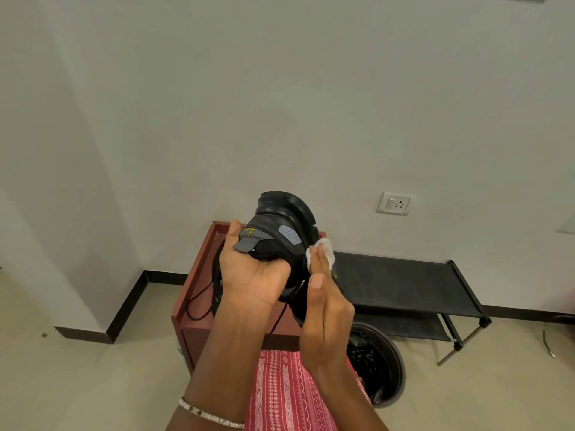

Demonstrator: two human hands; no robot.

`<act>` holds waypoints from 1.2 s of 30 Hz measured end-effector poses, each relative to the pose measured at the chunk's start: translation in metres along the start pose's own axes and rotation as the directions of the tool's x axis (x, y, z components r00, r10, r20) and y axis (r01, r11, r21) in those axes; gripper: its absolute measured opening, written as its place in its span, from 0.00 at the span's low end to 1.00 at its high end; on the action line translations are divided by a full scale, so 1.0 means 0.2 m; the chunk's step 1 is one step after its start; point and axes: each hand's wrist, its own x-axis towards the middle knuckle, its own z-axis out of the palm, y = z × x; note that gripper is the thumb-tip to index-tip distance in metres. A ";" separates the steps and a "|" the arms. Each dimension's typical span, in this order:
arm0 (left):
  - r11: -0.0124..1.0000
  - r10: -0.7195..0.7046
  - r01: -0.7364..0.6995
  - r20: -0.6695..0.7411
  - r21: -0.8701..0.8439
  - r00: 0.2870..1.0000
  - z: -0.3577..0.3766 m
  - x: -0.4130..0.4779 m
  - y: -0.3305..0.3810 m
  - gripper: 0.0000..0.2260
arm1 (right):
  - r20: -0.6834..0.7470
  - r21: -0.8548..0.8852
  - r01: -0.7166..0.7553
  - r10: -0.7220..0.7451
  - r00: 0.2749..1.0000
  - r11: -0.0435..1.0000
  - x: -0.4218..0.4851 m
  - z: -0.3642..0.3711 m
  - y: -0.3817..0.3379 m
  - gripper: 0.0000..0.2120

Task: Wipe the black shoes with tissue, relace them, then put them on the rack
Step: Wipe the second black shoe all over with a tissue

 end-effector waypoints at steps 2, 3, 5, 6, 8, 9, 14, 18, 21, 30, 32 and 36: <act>0.998 -0.021 0.021 0.015 0.054 1.000 0.01 -0.01 -0.03 0.20 | -0.013 0.028 0.022 -0.021 1.000 0.999 0.04 0.03 -0.08 0.25; 0.995 -0.041 0.040 0.012 0.087 0.999 0.01 -0.02 -0.03 0.24 | 0.004 0.023 0.063 -0.063 0.998 0.998 0.06 0.05 -0.13 0.24; 0.984 -0.055 0.055 -0.001 0.172 0.998 0.01 -0.02 -0.03 0.27 | 0.078 -0.013 0.181 -0.180 0.981 0.983 0.08 0.06 -0.18 0.23; 0.978 -0.043 0.044 -0.010 0.205 0.999 0.00 -0.01 -0.02 0.27 | 0.119 -0.038 0.243 -0.237 0.964 0.969 0.08 0.06 -0.19 0.23; 0.977 -0.032 0.032 -0.004 0.210 0.999 0.01 -0.01 0.00 0.28 | 0.171 -0.070 0.324 -0.309 0.935 0.943 0.06 0.05 -0.15 0.24; 0.983 -0.027 0.027 -0.006 0.182 1.000 0.01 -0.01 0.01 0.28 | 0.174 -0.074 0.328 -0.312 0.934 0.942 0.04 0.04 -0.11 0.24; 0.993 0.111 -0.110 -0.031 0.054 0.993 0.02 -0.01 0.02 0.22 | 0.097 -0.026 0.074 -0.071 0.993 0.997 -0.13 0.02 0.04 0.25; 0.992 0.099 -0.097 -0.016 0.076 0.995 0.00 0.00 0.00 0.21 | 0.104 0.041 0.075 -0.079 0.991 0.996 -0.05 0.06 -0.04 0.26; 0.981 -0.003 0.002 0.007 0.193 1.000 -0.01 -0.03 -0.05 0.24 | 0.129 0.000 0.187 -0.185 0.974 0.982 0.11 0.07 -0.12 0.27; 0.995 0.010 -0.005 -0.047 0.099 0.999 -0.04 0.04 0.00 0.18 | 0.135 -0.104 0.218 -0.203 0.970 0.970 0.07 -0.02 0.06 0.25; 0.996 0.048 -0.044 -0.048 0.073 0.998 -0.04 0.05 0.01 0.18 | 0.114 -0.108 0.138 -0.125 0.986 0.985 0.00 -0.02 0.09 0.25; 0.993 -0.020 0.020 -0.001 0.115 1.000 -0.03 0.05 -0.04 0.21 | 0.042 -0.031 0.083 -0.081 0.996 0.996 0.04 0.02 0.01 0.25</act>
